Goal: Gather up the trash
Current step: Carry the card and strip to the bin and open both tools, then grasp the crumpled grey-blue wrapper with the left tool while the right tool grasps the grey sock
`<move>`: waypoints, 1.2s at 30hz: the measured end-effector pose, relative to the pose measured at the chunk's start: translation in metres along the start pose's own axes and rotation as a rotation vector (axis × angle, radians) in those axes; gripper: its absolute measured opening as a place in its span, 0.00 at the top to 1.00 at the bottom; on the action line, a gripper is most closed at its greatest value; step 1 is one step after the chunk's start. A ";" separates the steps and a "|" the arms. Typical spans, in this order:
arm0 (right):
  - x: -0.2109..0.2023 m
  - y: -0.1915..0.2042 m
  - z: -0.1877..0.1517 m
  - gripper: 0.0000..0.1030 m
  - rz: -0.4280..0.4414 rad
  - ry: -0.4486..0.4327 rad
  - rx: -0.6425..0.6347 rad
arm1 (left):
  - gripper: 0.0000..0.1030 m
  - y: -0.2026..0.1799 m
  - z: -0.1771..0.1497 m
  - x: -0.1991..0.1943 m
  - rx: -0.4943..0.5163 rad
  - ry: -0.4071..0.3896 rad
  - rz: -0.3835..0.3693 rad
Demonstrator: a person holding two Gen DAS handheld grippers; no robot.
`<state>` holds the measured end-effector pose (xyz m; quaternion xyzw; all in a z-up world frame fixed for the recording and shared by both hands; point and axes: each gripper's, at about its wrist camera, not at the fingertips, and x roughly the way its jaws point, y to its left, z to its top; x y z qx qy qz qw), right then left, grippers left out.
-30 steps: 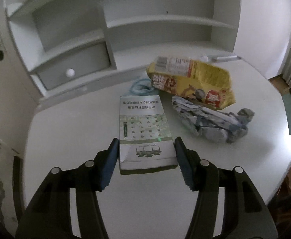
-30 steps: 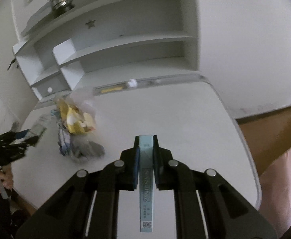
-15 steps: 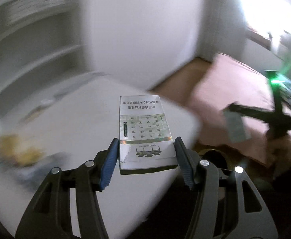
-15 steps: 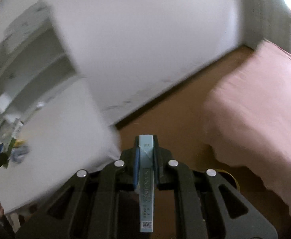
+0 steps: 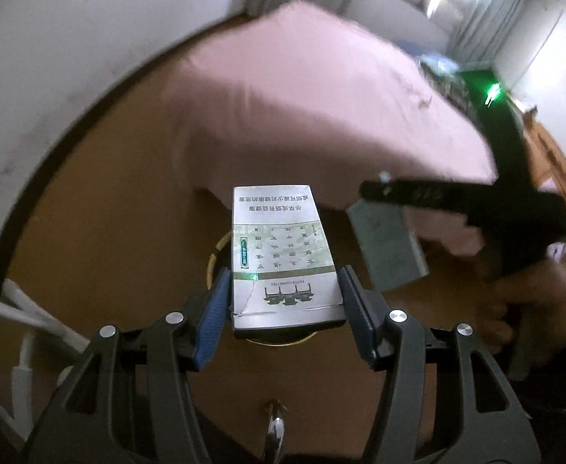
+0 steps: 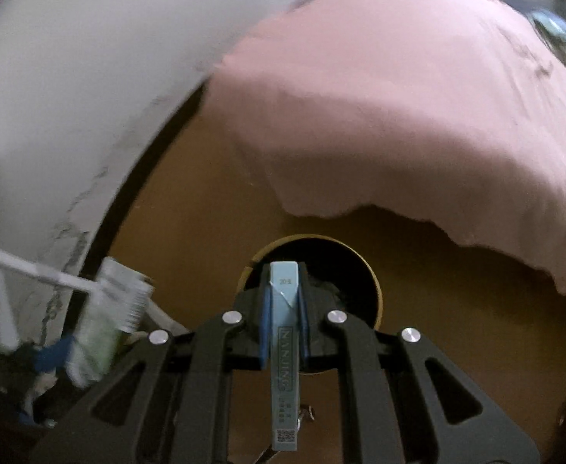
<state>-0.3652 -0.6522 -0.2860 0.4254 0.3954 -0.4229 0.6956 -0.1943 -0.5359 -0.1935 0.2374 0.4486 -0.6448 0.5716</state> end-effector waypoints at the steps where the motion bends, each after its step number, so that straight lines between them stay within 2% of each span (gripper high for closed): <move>1: 0.009 -0.007 -0.001 0.88 0.001 0.021 0.019 | 0.46 0.000 -0.001 0.019 0.001 0.023 0.006; 4: 0.033 -0.019 -0.004 0.88 -0.012 0.074 0.061 | 0.46 0.000 -0.001 0.063 -0.015 0.084 -0.005; 6: 0.044 -0.023 -0.008 0.88 -0.010 0.104 0.081 | 0.46 0.002 0.004 0.078 -0.020 0.108 -0.006; 8: 0.049 -0.023 -0.009 0.88 0.002 0.121 0.096 | 0.45 0.003 0.003 0.082 -0.014 0.102 -0.011; 10: 0.051 -0.026 -0.011 0.88 -0.004 0.123 0.095 | 0.45 0.004 0.005 0.088 -0.006 0.095 0.018; 12: 0.049 -0.027 -0.009 0.88 -0.005 0.123 0.096 | 0.43 0.006 0.005 0.096 -0.015 0.123 0.010; 15: 0.048 -0.026 -0.008 0.88 -0.003 0.128 0.088 | 0.32 0.008 0.005 0.095 -0.028 0.126 0.001; 26: 0.049 -0.023 -0.010 0.87 -0.004 0.131 0.087 | 0.27 0.011 -0.006 0.079 -0.049 0.119 -0.016; 27: 0.050 -0.022 -0.011 0.79 -0.002 0.129 0.088 | 0.26 0.011 -0.006 0.079 -0.051 0.117 -0.017; 28: 0.050 -0.022 -0.010 0.56 -0.001 0.124 0.086 | 0.24 0.012 -0.007 0.077 -0.052 0.113 -0.016; 30: 0.043 -0.021 -0.009 0.28 -0.009 0.087 0.082 | 0.22 0.012 -0.008 0.074 -0.054 0.105 -0.013; 36: 0.012 -0.013 -0.004 0.28 -0.015 0.003 0.063 | 0.18 -0.002 -0.005 0.037 -0.002 0.040 0.018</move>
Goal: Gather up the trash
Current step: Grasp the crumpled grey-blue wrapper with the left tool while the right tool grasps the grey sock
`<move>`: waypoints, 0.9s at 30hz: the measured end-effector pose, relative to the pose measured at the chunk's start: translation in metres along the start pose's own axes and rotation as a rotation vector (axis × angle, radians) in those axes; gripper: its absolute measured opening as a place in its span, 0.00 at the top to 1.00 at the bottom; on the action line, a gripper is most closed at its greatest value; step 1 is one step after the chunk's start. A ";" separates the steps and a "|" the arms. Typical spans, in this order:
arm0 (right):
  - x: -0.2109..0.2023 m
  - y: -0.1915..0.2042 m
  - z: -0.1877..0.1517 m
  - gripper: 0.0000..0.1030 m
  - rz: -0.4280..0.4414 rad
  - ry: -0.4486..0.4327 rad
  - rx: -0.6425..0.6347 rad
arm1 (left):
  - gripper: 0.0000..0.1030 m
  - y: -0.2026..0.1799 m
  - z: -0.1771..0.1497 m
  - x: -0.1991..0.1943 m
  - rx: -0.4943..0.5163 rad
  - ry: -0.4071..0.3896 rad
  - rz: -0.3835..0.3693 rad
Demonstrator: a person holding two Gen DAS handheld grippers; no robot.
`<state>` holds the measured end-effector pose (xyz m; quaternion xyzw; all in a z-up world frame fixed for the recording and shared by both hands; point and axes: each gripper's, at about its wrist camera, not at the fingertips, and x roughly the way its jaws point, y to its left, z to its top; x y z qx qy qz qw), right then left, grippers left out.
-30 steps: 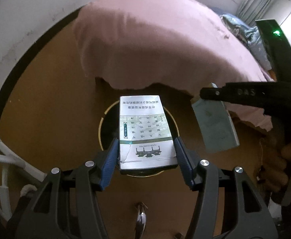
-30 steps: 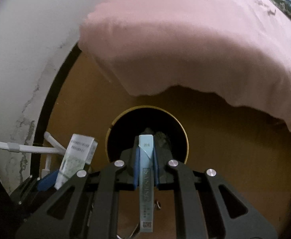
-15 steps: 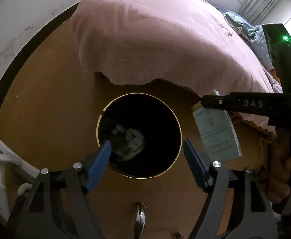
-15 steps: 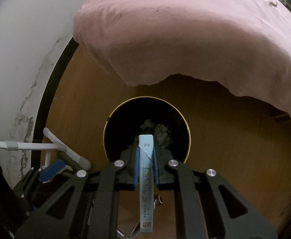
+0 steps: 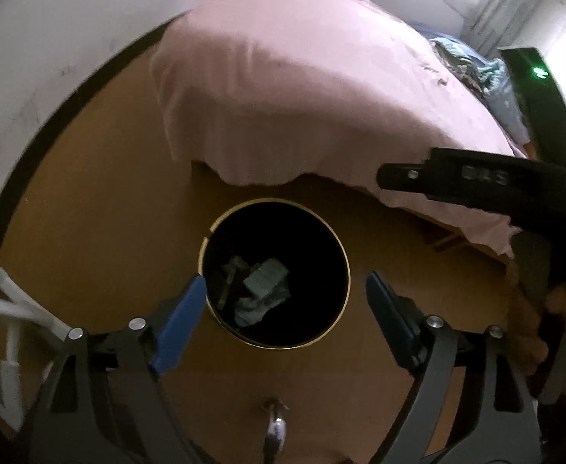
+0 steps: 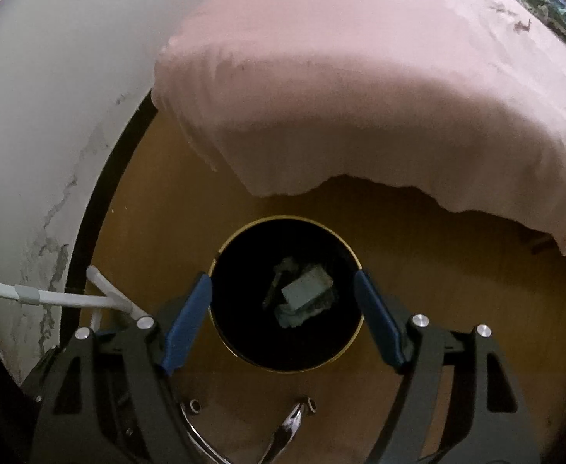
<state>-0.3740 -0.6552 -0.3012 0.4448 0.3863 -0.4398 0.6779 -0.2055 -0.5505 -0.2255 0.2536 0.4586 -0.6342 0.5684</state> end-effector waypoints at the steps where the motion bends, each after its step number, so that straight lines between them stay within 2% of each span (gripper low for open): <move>1: -0.009 0.004 0.001 0.28 -0.005 -0.023 -0.014 | 0.15 -0.005 0.000 -0.016 0.025 -0.025 0.022; 3: -0.032 0.016 0.004 0.28 -0.021 -0.079 -0.056 | 0.11 -0.010 0.002 -0.048 0.048 -0.071 0.052; 5: -0.060 0.035 0.005 0.25 -0.013 -0.141 -0.103 | 0.11 -0.014 0.003 -0.095 0.066 -0.137 0.074; 9: -0.120 0.105 -0.006 0.21 0.110 -0.241 -0.247 | 0.07 -0.005 -0.007 -0.200 0.080 -0.260 0.164; 12: -0.152 0.183 -0.032 0.18 0.238 -0.269 -0.423 | 0.07 0.026 -0.033 -0.283 0.042 -0.330 0.297; 13: -0.160 0.210 -0.042 0.18 0.281 -0.266 -0.484 | 0.07 0.036 -0.041 -0.299 0.023 -0.338 0.334; 15: -0.173 0.270 -0.066 0.18 0.383 -0.244 -0.613 | 0.07 0.066 -0.064 -0.337 -0.050 -0.353 0.403; 18: -0.188 0.359 -0.114 0.18 0.512 -0.203 -0.823 | 0.07 0.120 -0.113 -0.392 -0.230 -0.355 0.493; 21: -0.197 0.439 -0.169 0.18 0.607 -0.157 -1.025 | 0.07 0.172 -0.180 -0.443 -0.427 -0.349 0.626; 24: -0.205 0.503 -0.225 0.18 0.668 -0.126 -1.208 | 0.07 0.203 -0.240 -0.478 -0.570 -0.358 0.735; 27: -0.204 0.548 -0.268 0.18 0.678 -0.107 -1.346 | 0.07 0.224 -0.289 -0.499 -0.704 -0.365 0.748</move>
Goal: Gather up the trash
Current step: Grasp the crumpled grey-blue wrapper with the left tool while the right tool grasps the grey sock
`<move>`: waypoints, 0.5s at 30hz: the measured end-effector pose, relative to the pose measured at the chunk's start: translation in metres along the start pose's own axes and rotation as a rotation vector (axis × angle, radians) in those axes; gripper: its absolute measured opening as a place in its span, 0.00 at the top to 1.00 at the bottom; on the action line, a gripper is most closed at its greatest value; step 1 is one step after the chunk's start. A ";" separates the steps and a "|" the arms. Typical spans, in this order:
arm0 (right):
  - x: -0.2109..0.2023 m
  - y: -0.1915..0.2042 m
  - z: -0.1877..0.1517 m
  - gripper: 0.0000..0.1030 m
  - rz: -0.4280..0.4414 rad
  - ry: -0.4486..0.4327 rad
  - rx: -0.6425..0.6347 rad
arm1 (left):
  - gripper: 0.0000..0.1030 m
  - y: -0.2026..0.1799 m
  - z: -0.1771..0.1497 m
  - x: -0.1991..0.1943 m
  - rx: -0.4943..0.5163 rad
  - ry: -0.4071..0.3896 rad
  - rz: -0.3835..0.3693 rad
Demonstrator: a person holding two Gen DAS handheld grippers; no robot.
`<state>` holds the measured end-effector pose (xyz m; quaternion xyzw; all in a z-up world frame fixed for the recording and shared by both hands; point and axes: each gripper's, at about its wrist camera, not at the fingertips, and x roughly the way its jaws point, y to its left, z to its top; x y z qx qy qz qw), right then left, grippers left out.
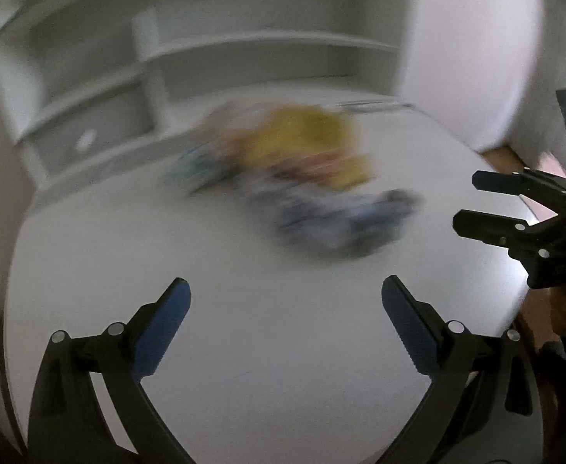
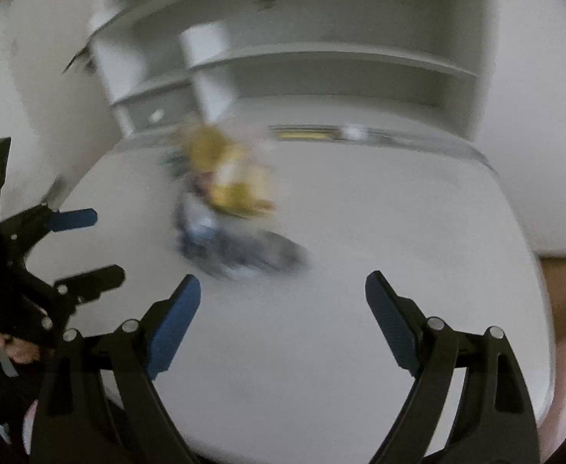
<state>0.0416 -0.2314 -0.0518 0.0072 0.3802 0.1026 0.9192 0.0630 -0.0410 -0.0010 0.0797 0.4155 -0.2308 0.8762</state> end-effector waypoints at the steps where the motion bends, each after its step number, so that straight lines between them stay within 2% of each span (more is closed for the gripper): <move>1: 0.010 0.008 0.004 0.18 0.000 0.012 -0.033 | 0.07 0.018 -0.006 -0.001 -0.049 0.013 0.000; 3: 0.025 0.016 0.010 0.18 -0.030 0.036 -0.092 | 0.07 0.041 -0.017 -0.003 -0.109 0.028 -0.001; 7: 0.046 0.009 0.012 0.18 -0.011 0.086 -0.129 | 0.07 0.064 -0.032 -0.006 -0.152 0.037 0.006; 10: 0.053 -0.004 0.009 0.18 0.022 0.102 -0.128 | 0.07 0.066 -0.033 0.005 -0.157 0.057 0.006; 13: 0.060 -0.006 0.007 0.20 0.049 0.109 -0.122 | 0.07 0.059 -0.024 0.013 -0.161 0.075 -0.026; 14: 0.060 -0.005 0.004 0.24 0.056 0.108 -0.126 | 0.07 0.053 -0.019 0.017 -0.159 0.077 -0.039; 15: 0.059 -0.004 0.001 0.44 0.066 0.100 -0.126 | 0.07 0.048 -0.013 0.022 -0.154 0.079 -0.051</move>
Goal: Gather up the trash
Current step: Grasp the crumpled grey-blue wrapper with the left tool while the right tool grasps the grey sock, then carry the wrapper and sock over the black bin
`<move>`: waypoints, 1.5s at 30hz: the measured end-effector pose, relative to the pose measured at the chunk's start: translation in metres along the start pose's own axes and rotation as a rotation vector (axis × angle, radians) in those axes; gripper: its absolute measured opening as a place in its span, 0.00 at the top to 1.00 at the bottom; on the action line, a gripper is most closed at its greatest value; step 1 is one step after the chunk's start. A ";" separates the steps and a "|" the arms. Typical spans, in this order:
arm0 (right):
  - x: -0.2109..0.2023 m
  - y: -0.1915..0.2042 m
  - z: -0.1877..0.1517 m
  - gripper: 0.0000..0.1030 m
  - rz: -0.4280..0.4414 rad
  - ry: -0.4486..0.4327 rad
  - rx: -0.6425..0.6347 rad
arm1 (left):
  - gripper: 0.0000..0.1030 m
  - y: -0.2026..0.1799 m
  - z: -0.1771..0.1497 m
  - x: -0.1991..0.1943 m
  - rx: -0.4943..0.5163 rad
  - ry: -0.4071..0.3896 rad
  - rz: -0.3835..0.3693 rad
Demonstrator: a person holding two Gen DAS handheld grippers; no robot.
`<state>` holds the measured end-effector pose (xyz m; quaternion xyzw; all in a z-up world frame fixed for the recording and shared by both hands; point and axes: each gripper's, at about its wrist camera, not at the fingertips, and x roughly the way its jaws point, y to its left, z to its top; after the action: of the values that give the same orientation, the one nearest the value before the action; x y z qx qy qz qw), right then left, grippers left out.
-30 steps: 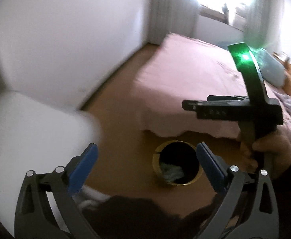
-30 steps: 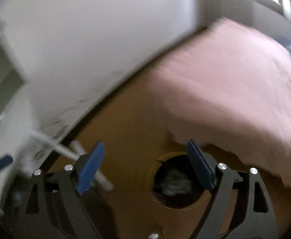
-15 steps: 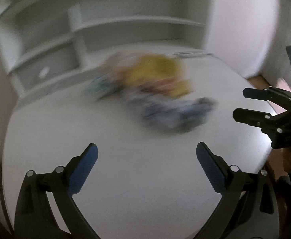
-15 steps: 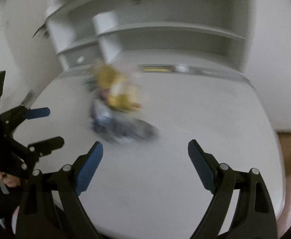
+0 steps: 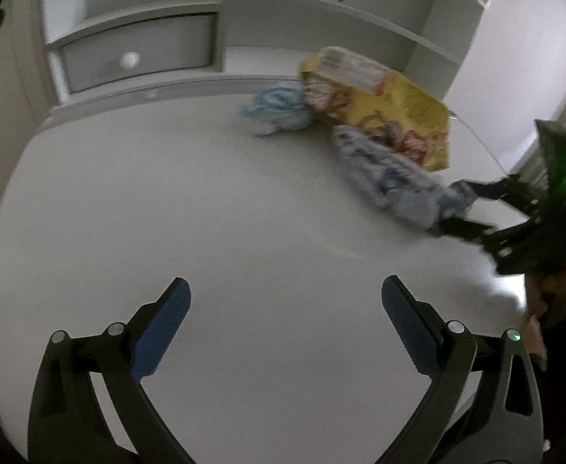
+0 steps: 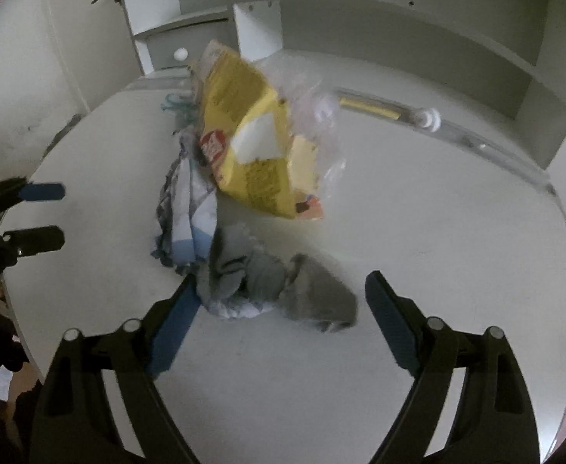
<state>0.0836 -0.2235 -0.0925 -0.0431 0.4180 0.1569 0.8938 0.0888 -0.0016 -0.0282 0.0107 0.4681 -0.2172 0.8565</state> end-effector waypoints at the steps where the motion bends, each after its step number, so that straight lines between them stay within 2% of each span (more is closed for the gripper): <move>1: -0.003 0.002 -0.002 0.71 0.010 -0.010 -0.006 | 0.07 -0.007 0.005 0.003 0.008 0.001 -0.010; 3: -0.012 0.006 -0.009 0.77 0.017 -0.019 -0.009 | 0.07 -0.021 0.015 0.010 0.024 0.007 -0.016; 6: -0.029 0.012 -0.024 0.77 0.004 -0.032 -0.011 | 0.07 -0.050 0.038 0.023 0.052 0.000 -0.018; 12: -0.063 0.008 -0.057 0.77 -0.010 -0.056 0.042 | 0.07 -0.087 0.068 0.053 0.023 0.019 -0.021; 15: -0.072 0.000 -0.068 0.77 -0.018 -0.064 0.081 | 0.07 -0.103 0.073 0.065 0.052 0.001 0.080; 19: -0.079 -0.008 -0.079 0.77 -0.022 -0.072 0.115 | 0.07 -0.100 0.072 0.077 0.055 0.029 0.131; 24: -0.083 -0.019 -0.086 0.77 -0.033 -0.077 0.160 | 0.07 -0.075 0.070 0.076 0.028 0.012 0.139; 25: -0.084 -0.021 -0.087 0.77 -0.037 -0.077 0.170 | 0.13 -0.071 0.070 0.073 0.025 -0.004 0.130; 26: -0.086 -0.024 -0.089 0.77 -0.045 -0.080 0.183 | 0.34 -0.071 0.070 0.072 0.029 -0.014 0.125; 28: -0.091 -0.030 -0.093 0.77 -0.056 -0.085 0.207 | 0.62 -0.071 0.069 0.070 0.047 0.002 0.116; 29: -0.094 -0.033 -0.096 0.77 -0.063 -0.087 0.221 | 0.65 -0.071 0.068 0.068 0.053 0.003 0.115; 33: -0.113 -0.049 -0.114 0.77 -0.093 -0.106 0.284 | 0.66 -0.075 0.053 0.044 0.085 0.012 0.114; 38: -0.140 -0.089 -0.153 0.77 -0.180 -0.122 0.436 | 0.66 -0.093 0.041 0.002 0.157 -0.053 0.165; 39: -0.148 -0.100 -0.163 0.77 -0.205 -0.128 0.477 | 0.66 -0.097 0.042 -0.006 0.161 -0.066 0.152; 42: -0.175 -0.131 -0.198 0.77 -0.293 -0.157 0.600 | 0.66 -0.142 0.049 -0.015 0.226 -0.105 0.065; 45: -0.204 -0.159 -0.243 0.77 -0.394 -0.177 0.731 | 0.66 -0.210 0.039 -0.019 0.348 -0.119 -0.088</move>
<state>-0.1669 -0.4747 -0.1033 0.2112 0.3516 -0.1723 0.8956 0.0305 -0.1935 0.0476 0.1253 0.3720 -0.3325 0.8575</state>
